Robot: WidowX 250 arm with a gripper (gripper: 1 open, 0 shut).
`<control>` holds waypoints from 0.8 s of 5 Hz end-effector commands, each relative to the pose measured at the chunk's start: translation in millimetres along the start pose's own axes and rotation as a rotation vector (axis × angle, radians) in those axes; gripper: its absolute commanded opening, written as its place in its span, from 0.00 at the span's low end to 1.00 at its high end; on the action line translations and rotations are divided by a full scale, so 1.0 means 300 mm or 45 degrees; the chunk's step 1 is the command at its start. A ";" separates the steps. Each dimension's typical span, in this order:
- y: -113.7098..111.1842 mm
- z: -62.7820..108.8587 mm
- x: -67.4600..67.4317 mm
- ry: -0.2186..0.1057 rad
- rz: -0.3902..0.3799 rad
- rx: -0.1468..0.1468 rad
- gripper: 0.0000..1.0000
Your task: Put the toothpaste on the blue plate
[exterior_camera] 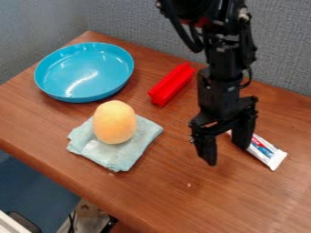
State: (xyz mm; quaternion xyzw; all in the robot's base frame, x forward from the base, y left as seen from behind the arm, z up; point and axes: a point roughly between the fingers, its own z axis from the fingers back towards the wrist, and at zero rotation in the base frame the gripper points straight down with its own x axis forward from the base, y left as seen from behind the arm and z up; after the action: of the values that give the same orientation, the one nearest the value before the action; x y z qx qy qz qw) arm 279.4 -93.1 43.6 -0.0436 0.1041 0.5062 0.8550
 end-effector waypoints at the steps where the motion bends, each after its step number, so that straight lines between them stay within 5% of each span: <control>1: -0.054 0.028 -0.028 -0.001 -0.024 -0.052 1.00; 4: -0.123 0.005 -0.048 -0.008 -0.022 -0.072 1.00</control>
State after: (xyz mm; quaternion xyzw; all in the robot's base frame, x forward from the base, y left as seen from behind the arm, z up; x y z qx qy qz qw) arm 299.0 -114.0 35.2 -0.0486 0.0991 0.5097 0.8532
